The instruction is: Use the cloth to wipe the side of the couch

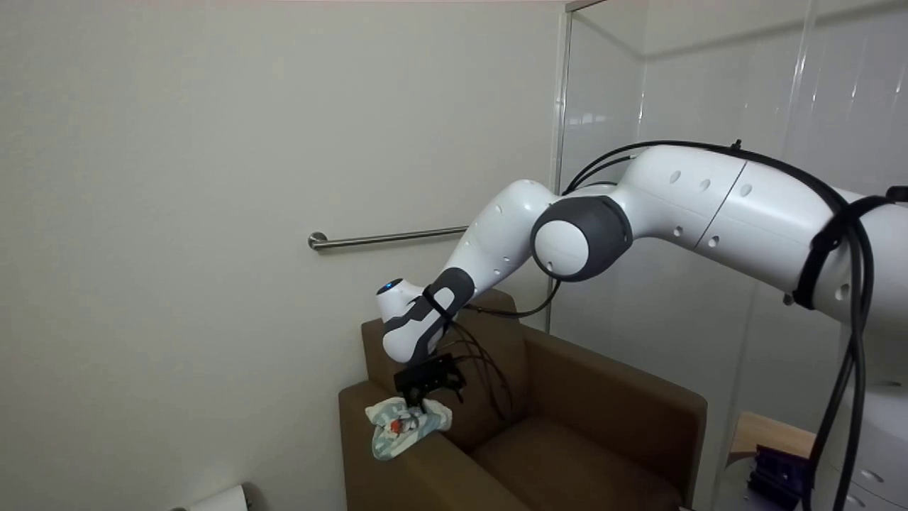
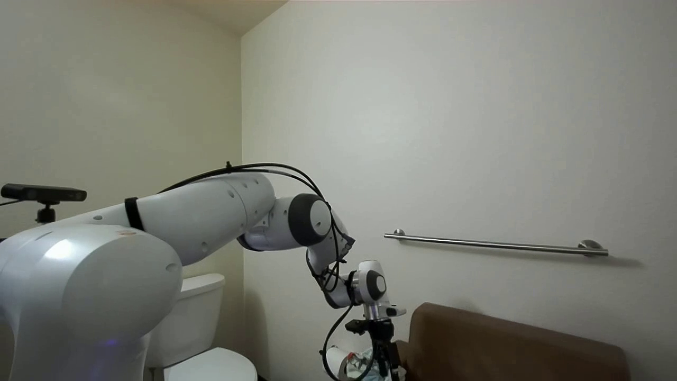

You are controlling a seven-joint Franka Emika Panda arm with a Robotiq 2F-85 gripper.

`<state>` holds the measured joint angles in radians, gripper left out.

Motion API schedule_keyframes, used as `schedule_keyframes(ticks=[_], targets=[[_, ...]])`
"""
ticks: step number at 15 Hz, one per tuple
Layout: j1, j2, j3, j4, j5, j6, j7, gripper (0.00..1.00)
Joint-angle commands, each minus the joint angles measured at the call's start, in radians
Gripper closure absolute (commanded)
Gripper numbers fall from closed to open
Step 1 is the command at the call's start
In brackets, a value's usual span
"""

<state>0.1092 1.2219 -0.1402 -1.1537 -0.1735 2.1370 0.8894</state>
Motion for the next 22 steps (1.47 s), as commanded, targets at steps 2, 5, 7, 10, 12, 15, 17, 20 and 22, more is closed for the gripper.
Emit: schedule_keyframes(ticks=[2, 5, 7, 10, 12, 15, 17, 20, 22], targets=[[0.029, -0.067, -0.005, -0.052, -0.004, 0.006, 0.021, 0.0], [0.049, -0.074, -0.031, -0.044, 0.019, 0.001, 0.018, 0.0], [0.051, -0.093, -0.024, -0.058, 0.022, 0.016, -0.005, 0.0], [0.012, -0.156, 0.056, -0.117, 0.039, 0.079, -0.117, 0.0], [0.011, -0.209, 0.082, -0.169, 0.067, 0.149, -0.181, 0.0], [0.003, -0.316, 0.134, -0.273, 0.109, 0.197, -0.312, 0.0], [0.011, -0.39, 0.152, -0.331, 0.134, 0.14, -0.394, 0.0], [0.05, -0.501, 0.138, -0.404, 0.125, -0.006, -0.435, 0.0], [0.072, -0.562, 0.129, -0.459, 0.106, -0.082, -0.428, 0.0]])
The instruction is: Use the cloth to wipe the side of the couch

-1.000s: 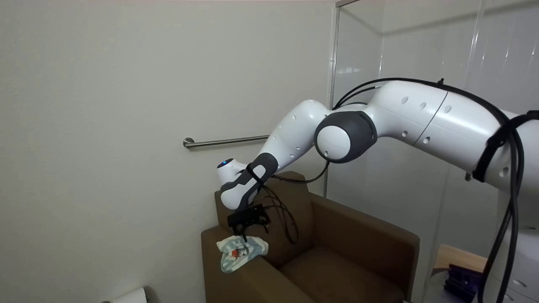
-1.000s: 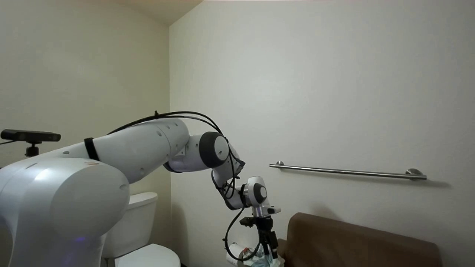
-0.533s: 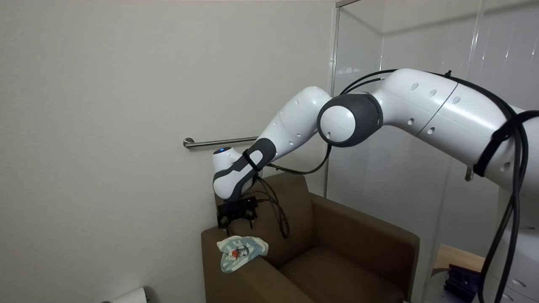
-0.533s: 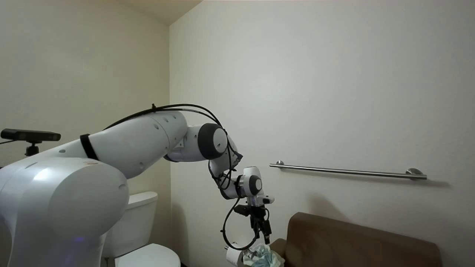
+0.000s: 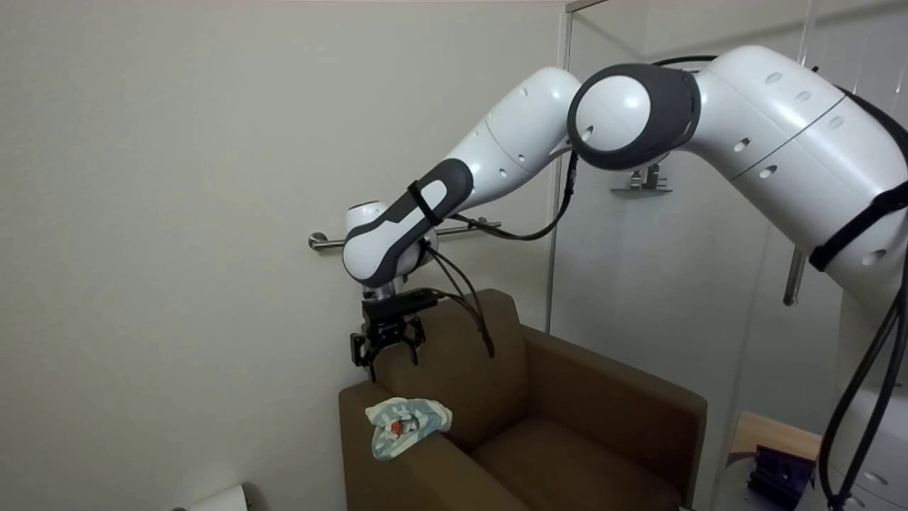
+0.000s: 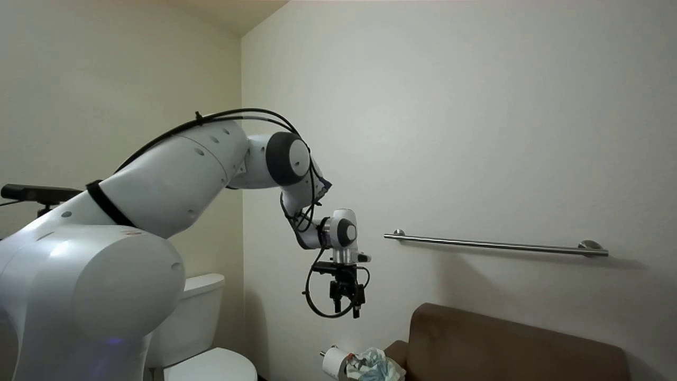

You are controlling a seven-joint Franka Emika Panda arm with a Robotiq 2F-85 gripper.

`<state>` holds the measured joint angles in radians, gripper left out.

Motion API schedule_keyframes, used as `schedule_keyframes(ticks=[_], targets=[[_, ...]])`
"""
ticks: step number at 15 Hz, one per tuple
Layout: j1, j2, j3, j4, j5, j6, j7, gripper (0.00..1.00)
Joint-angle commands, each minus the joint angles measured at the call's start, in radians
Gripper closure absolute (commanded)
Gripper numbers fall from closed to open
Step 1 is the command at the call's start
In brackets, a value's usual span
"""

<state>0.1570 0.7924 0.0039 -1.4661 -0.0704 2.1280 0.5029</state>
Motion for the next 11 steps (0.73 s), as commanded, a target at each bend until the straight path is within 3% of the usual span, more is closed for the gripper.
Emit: schedule_keyframes(ticks=[1, 4, 7, 8, 11], targets=[[0.033, -0.162, -0.019, -0.178, -0.006, -0.104, -0.037, 0.0], [0.047, -0.247, -0.026, -0.287, -0.028, -0.161, -0.024, 0.0], [0.04, -0.332, -0.042, -0.418, -0.054, -0.134, -0.011, 0.0], [0.044, -0.235, -0.027, -0.289, -0.031, -0.161, -0.004, 0.0], [0.037, -0.29, -0.038, -0.366, -0.041, -0.158, -0.002, 0.0]])
